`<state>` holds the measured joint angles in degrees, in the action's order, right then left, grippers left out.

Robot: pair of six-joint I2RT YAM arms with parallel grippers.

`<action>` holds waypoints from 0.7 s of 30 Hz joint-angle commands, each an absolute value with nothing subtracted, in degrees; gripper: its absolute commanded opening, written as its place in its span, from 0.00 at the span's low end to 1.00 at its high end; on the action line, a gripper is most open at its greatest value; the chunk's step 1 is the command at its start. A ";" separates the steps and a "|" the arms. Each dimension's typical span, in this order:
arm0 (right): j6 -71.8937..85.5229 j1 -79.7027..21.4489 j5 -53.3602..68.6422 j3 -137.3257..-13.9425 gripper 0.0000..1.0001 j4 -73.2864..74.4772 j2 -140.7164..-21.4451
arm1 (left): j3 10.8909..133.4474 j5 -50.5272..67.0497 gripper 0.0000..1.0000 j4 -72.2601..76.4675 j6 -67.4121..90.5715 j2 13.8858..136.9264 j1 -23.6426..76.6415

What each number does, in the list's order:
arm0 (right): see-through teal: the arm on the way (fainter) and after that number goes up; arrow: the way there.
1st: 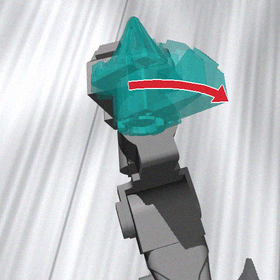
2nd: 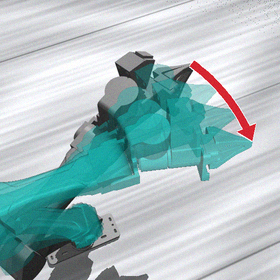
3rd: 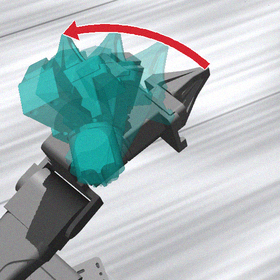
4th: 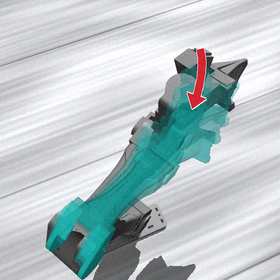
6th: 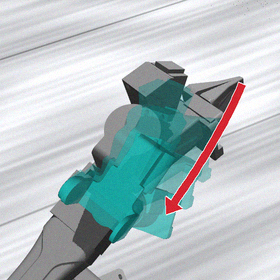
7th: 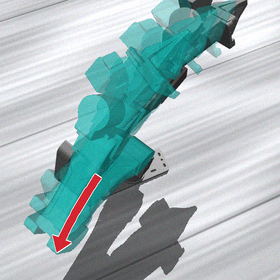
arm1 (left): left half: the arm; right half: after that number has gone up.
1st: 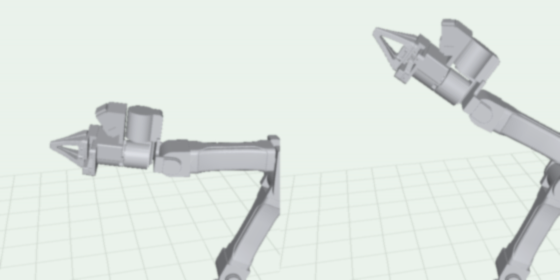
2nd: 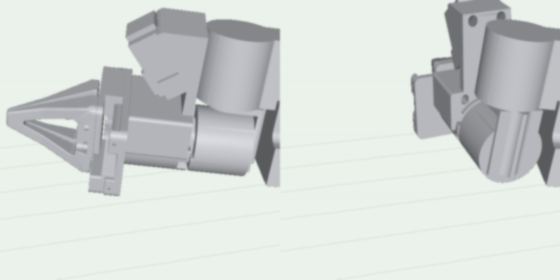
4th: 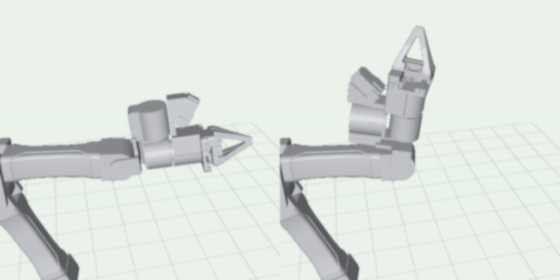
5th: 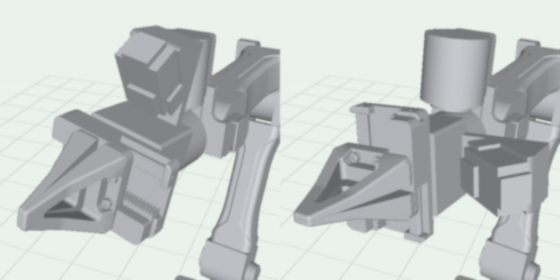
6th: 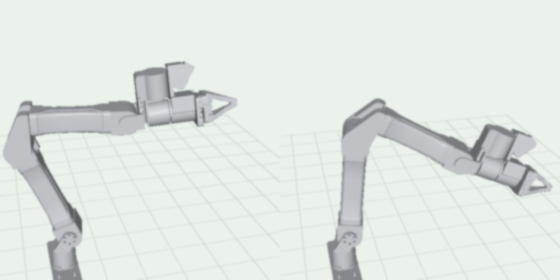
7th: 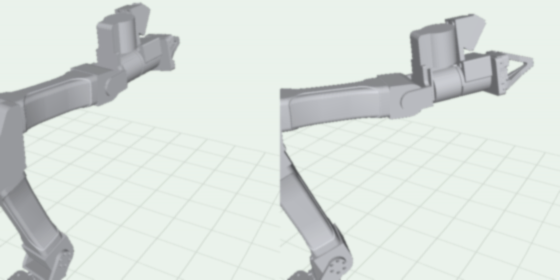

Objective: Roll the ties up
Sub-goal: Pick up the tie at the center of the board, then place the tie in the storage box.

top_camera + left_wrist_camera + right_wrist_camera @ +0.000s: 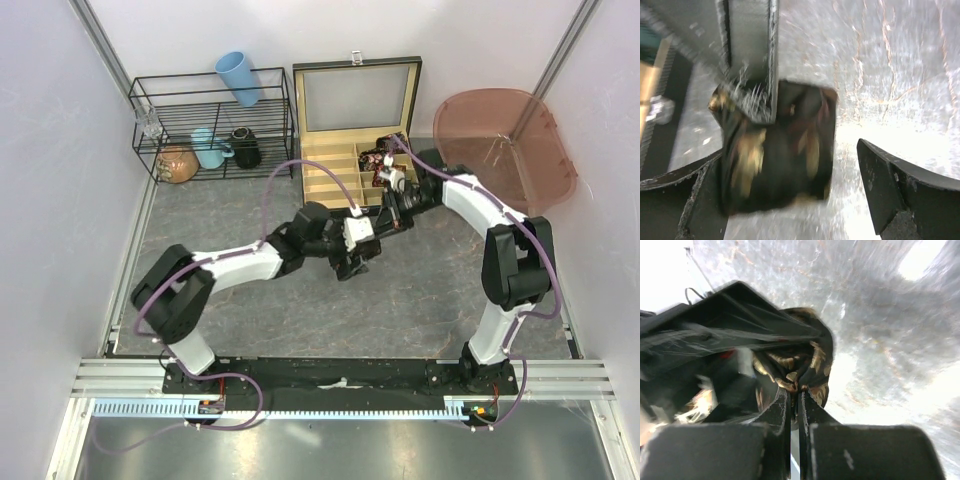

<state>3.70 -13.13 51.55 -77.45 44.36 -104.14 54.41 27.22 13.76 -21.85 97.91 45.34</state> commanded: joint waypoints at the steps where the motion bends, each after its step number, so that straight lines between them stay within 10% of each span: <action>1: -7.87 -13.01 43.96 -92.41 0.00 50.08 -106.77 | 53.62 33.12 1.00 9.50 -13.82 85.82 40.81; 12: -35.84 -15.11 24.98 -139.79 0.00 65.57 -121.63 | 51.68 32.43 0.99 -5.26 -6.52 69.17 23.58; 21: -59.65 -23.20 7.21 -133.24 0.00 44.92 -122.77 | 45.10 32.34 0.99 -5.01 2.80 60.66 16.27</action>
